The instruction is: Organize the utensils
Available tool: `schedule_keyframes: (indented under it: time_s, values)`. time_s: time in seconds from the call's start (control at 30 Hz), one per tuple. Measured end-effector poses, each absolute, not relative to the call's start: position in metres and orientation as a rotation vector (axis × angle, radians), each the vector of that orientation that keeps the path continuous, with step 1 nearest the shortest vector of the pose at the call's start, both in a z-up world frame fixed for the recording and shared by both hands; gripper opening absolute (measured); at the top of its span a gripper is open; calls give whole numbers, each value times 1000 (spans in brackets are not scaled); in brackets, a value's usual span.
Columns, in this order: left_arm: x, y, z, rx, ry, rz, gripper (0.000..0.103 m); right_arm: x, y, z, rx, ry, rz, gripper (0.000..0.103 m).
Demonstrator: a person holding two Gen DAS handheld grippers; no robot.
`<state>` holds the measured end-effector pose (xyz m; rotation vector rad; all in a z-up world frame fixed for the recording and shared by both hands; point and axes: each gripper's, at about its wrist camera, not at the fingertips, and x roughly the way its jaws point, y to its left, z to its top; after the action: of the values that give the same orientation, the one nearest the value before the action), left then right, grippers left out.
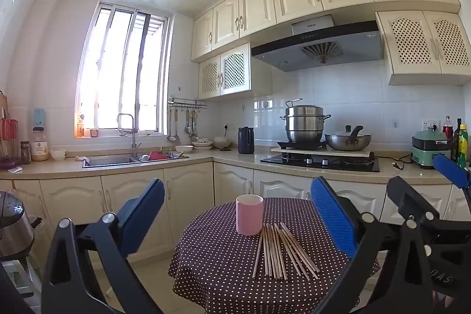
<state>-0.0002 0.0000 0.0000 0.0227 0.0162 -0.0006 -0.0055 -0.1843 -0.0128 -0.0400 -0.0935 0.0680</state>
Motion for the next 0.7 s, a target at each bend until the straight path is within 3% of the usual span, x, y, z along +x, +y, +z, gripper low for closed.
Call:
schedule_keyframes:
  time_s: [0.7]
  values:
    - [-1, -1, 1, 21, 10, 1, 98, -6, -190, -10, -27, -90, 70, 97]
